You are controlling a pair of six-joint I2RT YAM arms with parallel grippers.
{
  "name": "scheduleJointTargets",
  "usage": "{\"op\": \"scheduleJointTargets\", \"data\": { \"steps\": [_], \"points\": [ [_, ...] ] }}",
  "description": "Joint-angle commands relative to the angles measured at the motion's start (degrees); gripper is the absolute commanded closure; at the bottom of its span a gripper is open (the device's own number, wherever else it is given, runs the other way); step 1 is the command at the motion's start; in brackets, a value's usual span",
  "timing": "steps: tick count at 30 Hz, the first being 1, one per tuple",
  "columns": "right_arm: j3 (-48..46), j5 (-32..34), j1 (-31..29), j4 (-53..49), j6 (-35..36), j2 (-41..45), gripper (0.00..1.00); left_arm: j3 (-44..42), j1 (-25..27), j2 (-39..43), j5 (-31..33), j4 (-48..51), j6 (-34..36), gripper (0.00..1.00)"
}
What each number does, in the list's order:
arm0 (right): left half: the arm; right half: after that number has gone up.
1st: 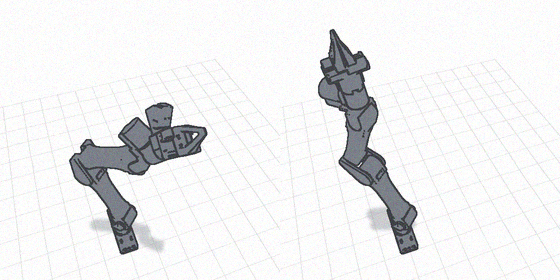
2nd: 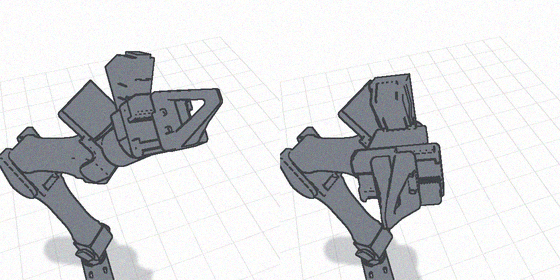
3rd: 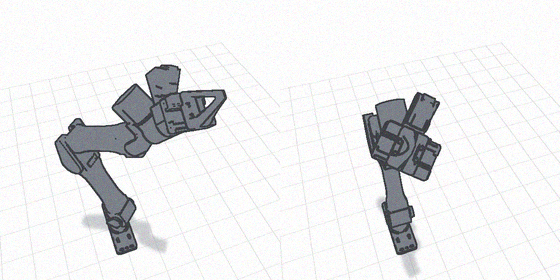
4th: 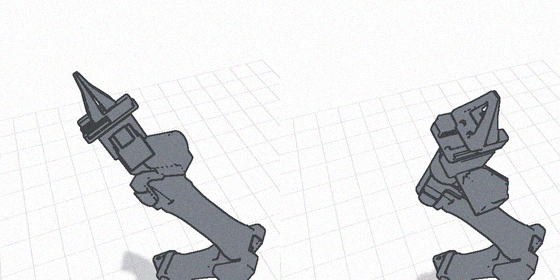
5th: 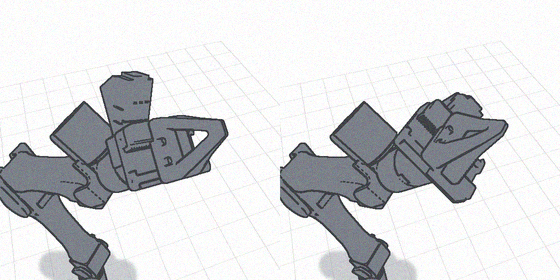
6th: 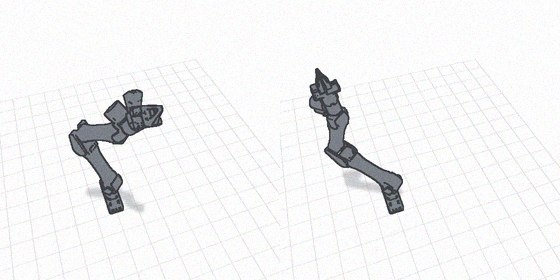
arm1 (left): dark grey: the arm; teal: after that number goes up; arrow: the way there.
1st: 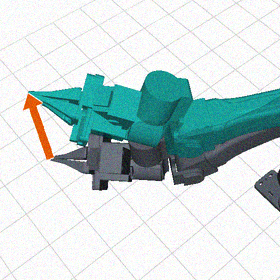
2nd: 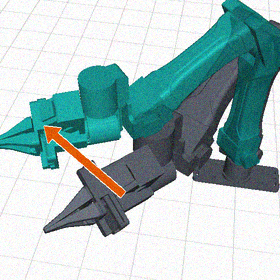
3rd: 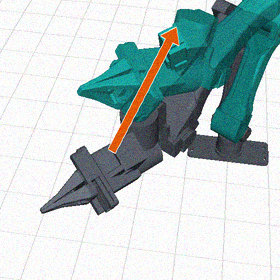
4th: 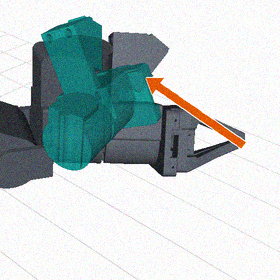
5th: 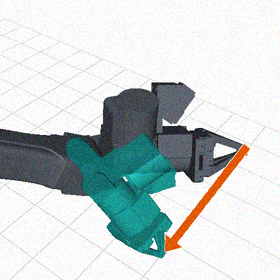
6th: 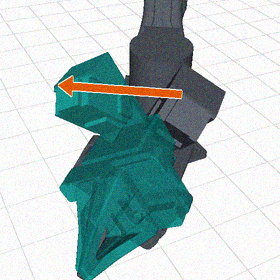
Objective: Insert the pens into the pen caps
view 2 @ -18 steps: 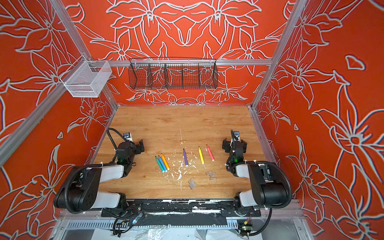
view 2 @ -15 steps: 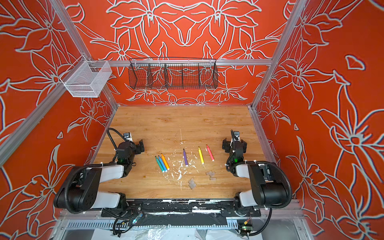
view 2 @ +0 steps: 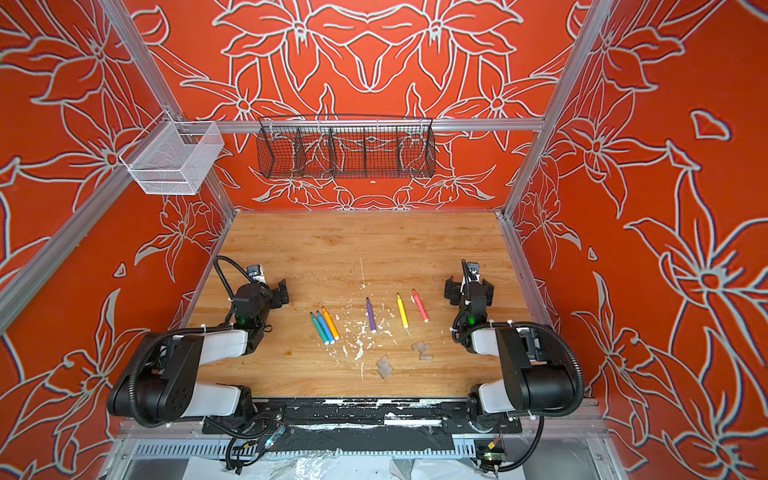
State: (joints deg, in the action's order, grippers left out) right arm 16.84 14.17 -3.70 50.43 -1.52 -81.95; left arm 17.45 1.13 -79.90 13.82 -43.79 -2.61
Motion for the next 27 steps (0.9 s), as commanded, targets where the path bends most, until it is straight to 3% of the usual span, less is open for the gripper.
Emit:
{"op": "scheduleJointTargets", "data": {
  "steps": [1, 8, 12, 15, 17, 20, 22, 23, 24, 27],
  "points": [
    [-0.45, 0.06, 0.19, 1.05, 0.08, 0.04, 0.03, -0.18, -0.26, 0.05, -0.47, -0.86, 0.24, 0.03],
    [-1.37, -0.55, 0.19, 2.31, 0.35, 0.66, 0.03, -0.16, -0.25, 0.09, -0.64, -0.59, 0.06, 0.03],
    [-1.39, -0.85, 0.23, -2.96, 0.83, 7.54, 0.03, -0.82, 0.25, 2.24, 2.87, -1.14, -0.20, 0.03],
    [-0.71, 2.34, 0.20, -10.39, -0.43, 15.63, 0.03, 3.99, 4.29, 10.96, 11.10, 14.13, 0.10, 0.03],
    [-1.96, 2.71, 0.20, -12.06, -2.64, 21.59, 0.03, 10.26, 6.52, 15.84, 13.94, 26.44, -3.55, 0.03],
    [-5.24, 7.16, 0.19, -14.17, -17.89, 32.29, 0.03, 20.12, 6.72, 20.35, 10.55, 45.85, -16.82, 0.03],
    [-2.00, 4.72, 0.36, -26.24, -24.32, 40.09, 0.03, 25.11, 6.70, 21.18, 0.27, 52.57, -19.09, 0.03],
    [3.36, 0.75, 0.39, -37.11, -24.82, 43.10, 0.03, 27.36, 6.66, 21.12, -7.79, 54.83, -17.26, 0.03],
    [8.28, -3.84, 0.46, -45.12, -23.44, 44.43, 0.03, 28.40, 6.77, 21.02, -11.96, 55.67, -17.77, 0.03],
    [19.34, -19.42, 0.55, -59.29, -16.78, 44.75, 0.03, 26.64, 6.78, 22.81, -13.70, 55.26, -26.25, 0.03]
  ]
}}
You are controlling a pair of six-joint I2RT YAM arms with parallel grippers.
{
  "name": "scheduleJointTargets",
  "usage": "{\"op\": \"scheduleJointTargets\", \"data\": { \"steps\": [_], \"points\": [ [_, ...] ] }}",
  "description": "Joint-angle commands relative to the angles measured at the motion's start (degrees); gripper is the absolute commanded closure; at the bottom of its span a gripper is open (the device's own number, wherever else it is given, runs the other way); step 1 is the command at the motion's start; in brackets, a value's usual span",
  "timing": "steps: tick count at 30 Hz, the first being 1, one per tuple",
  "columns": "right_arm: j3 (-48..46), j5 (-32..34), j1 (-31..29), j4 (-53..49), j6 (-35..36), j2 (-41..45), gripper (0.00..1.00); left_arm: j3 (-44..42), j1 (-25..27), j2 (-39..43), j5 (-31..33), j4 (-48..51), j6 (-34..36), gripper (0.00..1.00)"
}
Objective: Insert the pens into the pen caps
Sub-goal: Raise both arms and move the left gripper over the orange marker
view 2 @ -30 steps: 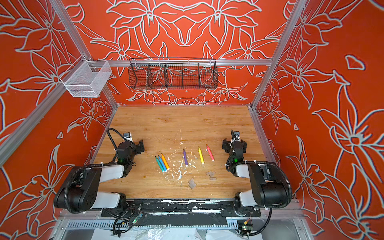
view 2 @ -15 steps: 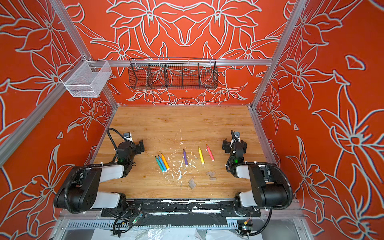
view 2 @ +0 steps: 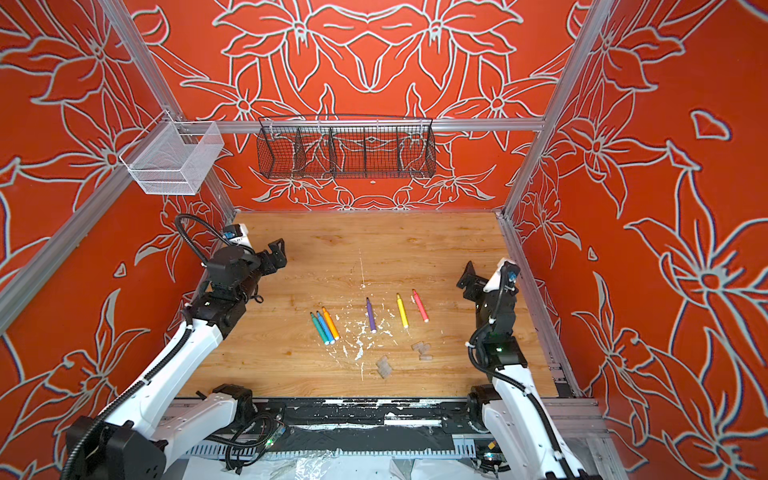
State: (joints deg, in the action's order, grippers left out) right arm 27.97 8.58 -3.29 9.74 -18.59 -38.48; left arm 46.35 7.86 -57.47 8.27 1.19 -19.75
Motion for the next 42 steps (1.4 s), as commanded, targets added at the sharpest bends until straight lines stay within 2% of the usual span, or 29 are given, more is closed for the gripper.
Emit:
{"op": "scheduleJointTargets", "data": {
  "steps": [1, 3, 4, 6, 7, 9, 12, 15, 17, 20, 22, 25, 27, 30, 33, 38, 42],
  "points": [
    [10.48, -17.80, 0.12, -21.41, 0.61, 1.37, 0.03, -4.35, -0.19, 1.44, -7.08, 8.70, -12.13, 0.03],
    [11.46, -16.89, 0.12, -23.75, -2.73, 3.35, 0.03, -7.58, -1.64, 3.22, -5.46, 6.17, -13.66, 0.03],
    [10.11, -15.42, 0.10, -23.11, -4.54, 5.05, 0.03, -7.74, -2.50, 3.00, -2.67, 7.35, -12.97, 0.03],
    [7.54, -13.17, 0.13, -21.56, -5.37, 7.81, 0.03, -7.16, -4.09, 1.93, 6.10, 13.48, -16.55, 0.03],
    [6.46, -12.65, 0.17, -20.82, -5.96, 8.52, 0.03, -6.31, -5.84, 1.43, 7.60, 17.70, -19.49, 0.03],
    [5.44, -12.69, 0.13, -19.66, -8.36, 7.56, 0.03, -6.50, -8.50, 1.95, 3.51, 18.77, -19.25, 0.03],
    [7.18, -13.37, 0.13, -20.48, -11.69, 2.20, 0.03, -9.44, -8.92, 6.27, -3.07, 15.03, -17.64, 0.03],
    [11.02, -18.79, 0.06, -22.21, -12.53, -4.81, 0.03, -11.39, -8.94, 10.20, -3.28, 16.72, -18.20, 0.03],
    [12.43, -21.17, -0.24, -22.16, -11.95, -8.43, 0.11, -12.15, -8.97, 10.89, -4.85, 17.18, -19.34, 0.01],
    [11.22, -16.52, -0.86, -22.51, -12.90, -10.04, 0.11, -10.90, -8.51, 9.19, -10.98, 17.83, -21.29, 0.11],
    [8.33, -14.67, -1.61, -18.60, -13.79, -10.03, 0.11, -9.00, -5.56, 7.34, -9.49, 20.80, -20.72, 0.14],
    [7.90, -12.13, -3.82, -16.84, -11.93, -10.92, 0.14, -10.49, 2.65, 5.21, 0.80, 19.52, -18.48, 0.17],
    [8.03, -7.30, -5.62, -18.05, -11.16, -11.84, 0.14, -11.01, 3.71, 2.83, -2.54, 16.81, -18.36, 0.19],
    [7.30, -7.17, -5.85, -17.17, -11.16, -13.49, 0.18, -8.24, 7.82, -5.33, -2.02, 17.47, -18.14, 0.22],
    [7.95, -7.13, -6.16, -17.84, -10.45, -14.93, 0.21, -2.87, 11.29, -14.87, -3.00, 19.57, -18.87, 0.33],
    [10.01, -6.00, -6.36, -20.62, -8.50, -15.01, 0.22, 9.30, 18.16, -31.47, -4.68, 30.37, -22.51, 0.54],
    [10.59, -4.71, -6.37, -22.19, -7.13, -13.52, 0.21, 12.44, 23.14, -38.40, -4.54, 33.83, -27.48, 0.57]
  ]
}}
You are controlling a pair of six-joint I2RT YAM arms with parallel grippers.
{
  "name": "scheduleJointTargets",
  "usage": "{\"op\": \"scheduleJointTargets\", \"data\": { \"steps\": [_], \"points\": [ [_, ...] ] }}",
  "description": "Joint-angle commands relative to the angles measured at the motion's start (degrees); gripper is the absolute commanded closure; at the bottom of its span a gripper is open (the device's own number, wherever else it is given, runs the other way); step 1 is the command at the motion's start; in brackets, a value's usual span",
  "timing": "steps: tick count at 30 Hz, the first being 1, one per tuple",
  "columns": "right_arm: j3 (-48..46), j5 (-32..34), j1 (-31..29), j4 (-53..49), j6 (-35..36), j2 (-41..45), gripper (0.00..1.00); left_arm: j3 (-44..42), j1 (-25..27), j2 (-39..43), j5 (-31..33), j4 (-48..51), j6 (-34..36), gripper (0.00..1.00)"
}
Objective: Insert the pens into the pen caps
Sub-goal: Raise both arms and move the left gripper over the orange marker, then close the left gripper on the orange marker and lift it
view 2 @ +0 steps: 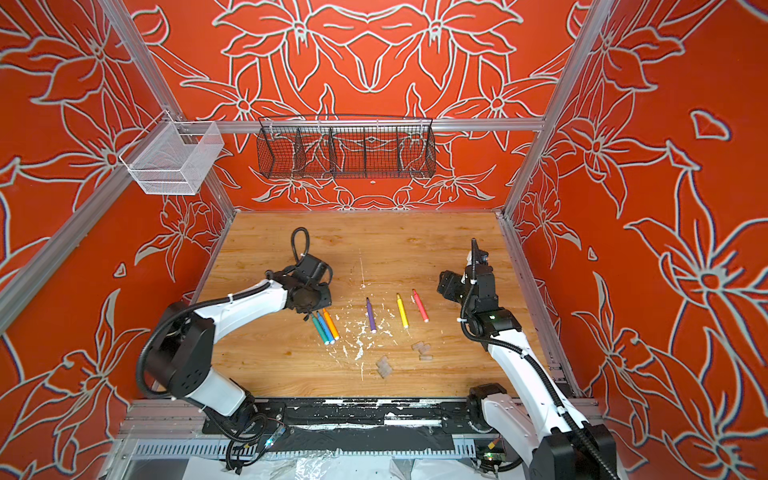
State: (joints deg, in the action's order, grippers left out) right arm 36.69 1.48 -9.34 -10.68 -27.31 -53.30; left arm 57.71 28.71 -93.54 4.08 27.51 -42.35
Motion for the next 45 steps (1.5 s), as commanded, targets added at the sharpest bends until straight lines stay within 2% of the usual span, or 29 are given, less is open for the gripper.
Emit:
{"op": "scheduleJointTargets", "data": {
  "steps": [1, 4, 9, 16, 22, 27, 38, 41, 43, 45],
  "points": [
    [1.73, 2.44, -0.32, -1.73, 1.77, 1.49, 0.21, 0.96, 3.08, -2.98, -0.01, 8.31, -6.49, 0.57],
    [1.33, 3.08, -0.32, -1.81, 1.96, 1.36, 0.21, -0.72, 5.06, -2.19, 2.03, 8.35, -9.42, 0.57],
    [2.16, 2.92, -0.32, -2.64, 2.43, -0.26, 0.22, -0.79, 5.66, 0.16, 4.84, 9.39, -9.86, 0.53],
    [2.54, 2.78, -0.37, -2.99, 2.37, -0.96, 0.23, 2.00, 5.73, -5.63, 2.23, 9.54, -8.71, 0.56],
    [2.45, 3.25, -0.33, -3.24, 2.42, -0.26, 0.23, 1.02, 6.09, -5.69, 0.80, 8.09, -9.07, 0.56],
    [2.58, 3.31, -0.33, -3.21, 2.32, -0.14, 0.23, 1.36, 6.96, -7.12, -0.21, 7.65, -9.07, 0.60],
    [2.60, 4.04, -0.31, -3.57, 2.08, -0.41, 0.24, 2.74, 7.79, -10.08, -0.90, 7.78, -9.17, 0.76],
    [2.71, 3.76, -0.36, -3.87, 2.10, -0.37, 0.25, 3.17, 7.79, -10.52, -1.26, 7.75, -8.74, 0.87],
    [2.35, 4.43, -0.33, -3.75, 1.81, -0.10, 0.25, 3.49, 7.77, -10.60, -2.14, 7.12, -7.80, 0.97],
    [1.61, 5.06, -0.37, -3.12, 0.39, 0.19, 0.27, 4.17, 7.77, -10.36, -3.43, 5.87, -5.99, 1.00]
  ]
}}
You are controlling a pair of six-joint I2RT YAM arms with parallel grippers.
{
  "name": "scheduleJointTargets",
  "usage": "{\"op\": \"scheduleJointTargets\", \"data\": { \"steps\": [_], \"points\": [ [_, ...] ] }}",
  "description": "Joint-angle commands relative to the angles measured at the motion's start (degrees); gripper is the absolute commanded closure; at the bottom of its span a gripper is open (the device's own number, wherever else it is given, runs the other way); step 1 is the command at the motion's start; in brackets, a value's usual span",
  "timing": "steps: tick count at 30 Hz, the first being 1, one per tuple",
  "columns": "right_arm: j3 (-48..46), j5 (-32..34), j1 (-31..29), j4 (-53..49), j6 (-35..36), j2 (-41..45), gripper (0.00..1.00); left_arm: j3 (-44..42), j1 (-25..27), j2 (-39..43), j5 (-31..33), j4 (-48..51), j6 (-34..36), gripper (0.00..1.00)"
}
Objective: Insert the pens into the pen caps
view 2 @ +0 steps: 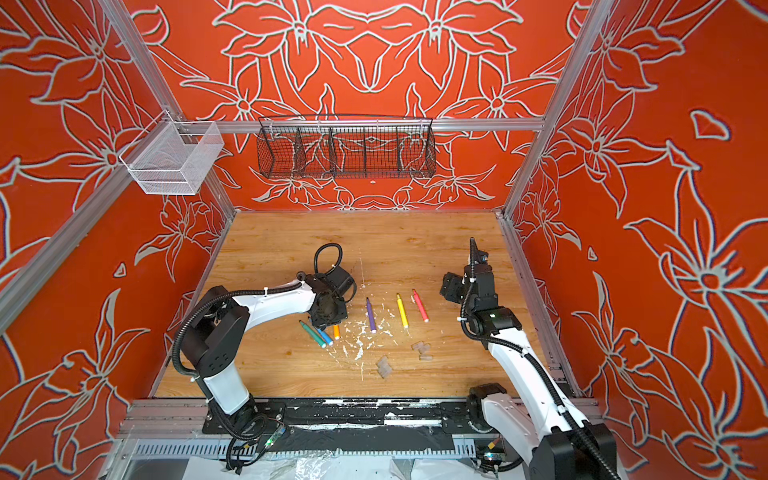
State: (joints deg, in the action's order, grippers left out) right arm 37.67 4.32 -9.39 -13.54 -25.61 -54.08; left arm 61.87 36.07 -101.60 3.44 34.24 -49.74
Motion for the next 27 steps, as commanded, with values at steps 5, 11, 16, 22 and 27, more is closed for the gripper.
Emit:
{"op": "scheduleJointTargets", "data": {
  "steps": [5, 11, 16, 22, 27],
  "points": [
    [2.39, 0.40, -0.29, -0.08, -12.05, -0.55, 0.27, 3.76, 0.31, -0.05, -5.58, -1.40, 5.17, 1.00],
    [3.59, -8.93, -0.61, 6.25, -11.96, -4.26, 0.35, 5.20, 0.31, 6.58, -11.87, -10.17, 8.00, 1.00],
    [-1.07, -12.88, -1.39, 9.68, -11.27, 0.13, 0.30, -2.95, 0.40, 13.00, -18.26, -25.27, 19.55, 1.00],
    [-1.70, -13.94, -5.90, 12.29, -10.44, 5.21, 0.29, -10.52, 0.58, 19.03, -25.61, -40.11, 29.27, 1.00],
    [-3.93, -13.73, -9.45, 16.42, -8.97, 8.31, 0.27, -17.25, 0.66, 22.12, -22.49, -48.37, 34.87, 1.00]
  ]
}}
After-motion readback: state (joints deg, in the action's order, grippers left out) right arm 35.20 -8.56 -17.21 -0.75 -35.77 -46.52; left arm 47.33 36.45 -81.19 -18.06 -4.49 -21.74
